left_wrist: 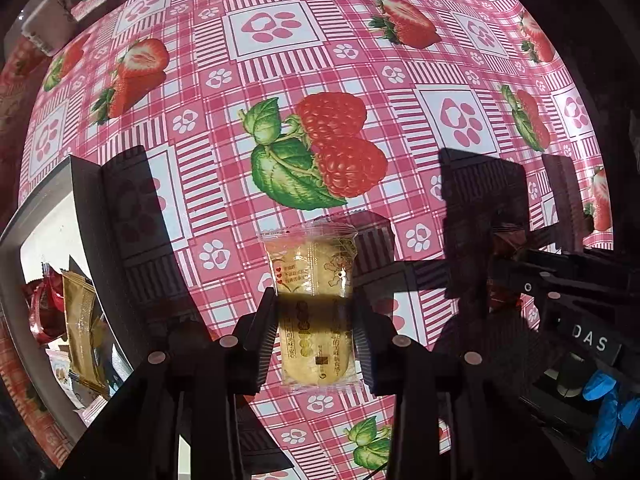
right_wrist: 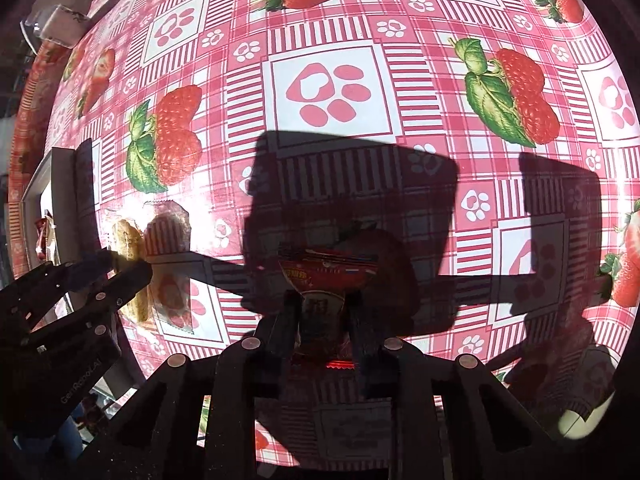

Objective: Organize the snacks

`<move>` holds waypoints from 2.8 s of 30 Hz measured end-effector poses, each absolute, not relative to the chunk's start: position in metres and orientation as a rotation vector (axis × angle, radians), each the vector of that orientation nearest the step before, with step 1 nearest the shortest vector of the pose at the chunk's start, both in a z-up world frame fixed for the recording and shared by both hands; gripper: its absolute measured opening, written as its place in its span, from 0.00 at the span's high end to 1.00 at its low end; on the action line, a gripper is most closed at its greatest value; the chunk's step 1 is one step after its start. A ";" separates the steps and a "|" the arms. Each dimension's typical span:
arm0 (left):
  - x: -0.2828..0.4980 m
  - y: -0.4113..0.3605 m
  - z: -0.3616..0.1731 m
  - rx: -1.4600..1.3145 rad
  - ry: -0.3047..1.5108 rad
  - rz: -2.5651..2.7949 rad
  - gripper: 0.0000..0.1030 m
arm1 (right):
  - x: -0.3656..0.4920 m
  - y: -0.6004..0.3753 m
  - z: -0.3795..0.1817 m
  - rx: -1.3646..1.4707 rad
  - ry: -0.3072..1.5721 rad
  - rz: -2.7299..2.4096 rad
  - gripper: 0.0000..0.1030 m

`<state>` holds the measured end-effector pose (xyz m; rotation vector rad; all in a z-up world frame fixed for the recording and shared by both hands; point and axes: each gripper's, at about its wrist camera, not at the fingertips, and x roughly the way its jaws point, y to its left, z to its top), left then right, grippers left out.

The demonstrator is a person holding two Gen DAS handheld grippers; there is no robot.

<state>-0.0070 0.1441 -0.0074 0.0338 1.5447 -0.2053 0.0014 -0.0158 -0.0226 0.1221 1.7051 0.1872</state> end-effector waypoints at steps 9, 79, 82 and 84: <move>-0.033 0.218 0.048 -0.083 1.445 -0.103 0.62 | 0.017 0.075 0.031 0.058 1.606 0.429 0.75; -0.125 0.363 0.033 -0.111 1.539 0.275 0.17 | -0.036 0.271 0.048 -0.387 1.513 0.661 0.01; -0.126 0.363 0.035 -0.112 1.535 0.271 0.17 | -0.038 0.275 0.053 -0.445 1.463 0.658 0.01; -0.127 0.363 0.036 -0.111 1.537 0.268 0.17 | -0.040 0.278 0.056 -0.478 1.433 0.658 0.01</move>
